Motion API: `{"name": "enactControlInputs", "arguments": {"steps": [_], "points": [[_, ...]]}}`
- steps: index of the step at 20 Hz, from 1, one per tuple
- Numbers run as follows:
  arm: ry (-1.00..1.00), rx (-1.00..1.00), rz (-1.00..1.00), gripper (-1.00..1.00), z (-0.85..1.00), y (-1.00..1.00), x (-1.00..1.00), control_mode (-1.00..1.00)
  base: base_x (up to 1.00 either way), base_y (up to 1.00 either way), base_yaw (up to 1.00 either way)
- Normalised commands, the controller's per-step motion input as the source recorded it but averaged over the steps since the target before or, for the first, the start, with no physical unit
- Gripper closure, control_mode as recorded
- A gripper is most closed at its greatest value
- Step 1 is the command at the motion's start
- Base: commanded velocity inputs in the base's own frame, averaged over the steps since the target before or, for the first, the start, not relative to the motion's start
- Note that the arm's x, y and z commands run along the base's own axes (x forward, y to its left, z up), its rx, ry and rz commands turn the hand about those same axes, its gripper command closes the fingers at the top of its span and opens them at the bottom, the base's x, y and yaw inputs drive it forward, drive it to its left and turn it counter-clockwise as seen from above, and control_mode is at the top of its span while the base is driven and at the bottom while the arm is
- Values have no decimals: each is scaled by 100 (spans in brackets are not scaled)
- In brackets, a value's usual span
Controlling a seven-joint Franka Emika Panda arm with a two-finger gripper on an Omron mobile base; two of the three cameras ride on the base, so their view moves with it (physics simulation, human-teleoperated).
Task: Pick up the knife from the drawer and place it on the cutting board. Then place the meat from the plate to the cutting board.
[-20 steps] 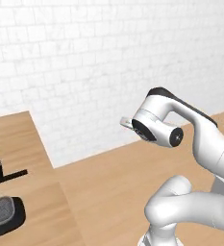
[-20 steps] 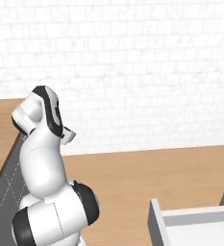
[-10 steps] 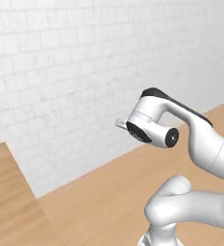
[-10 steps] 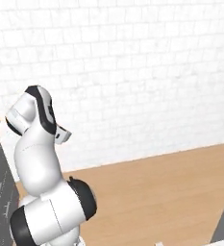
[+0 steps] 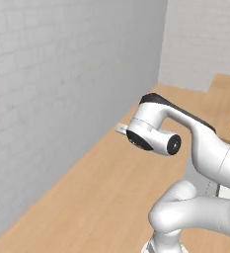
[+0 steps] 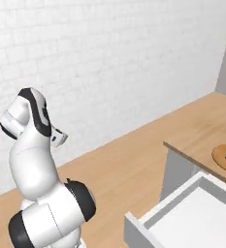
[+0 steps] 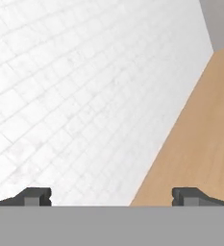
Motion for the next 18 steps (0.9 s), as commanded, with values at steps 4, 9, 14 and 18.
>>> {"name": "enactControlInputs", "arguments": {"steps": [4,9,14,18], "points": [[0,0,0,-100,0,0,0,100,63,40,-64],[0,0,0,-100,0,0,0,100,87,50,-55],[0,0,0,-100,0,0,0,100,83,51,-55],[0,0,0,-100,0,0,0,100,43,27,-64]]}}
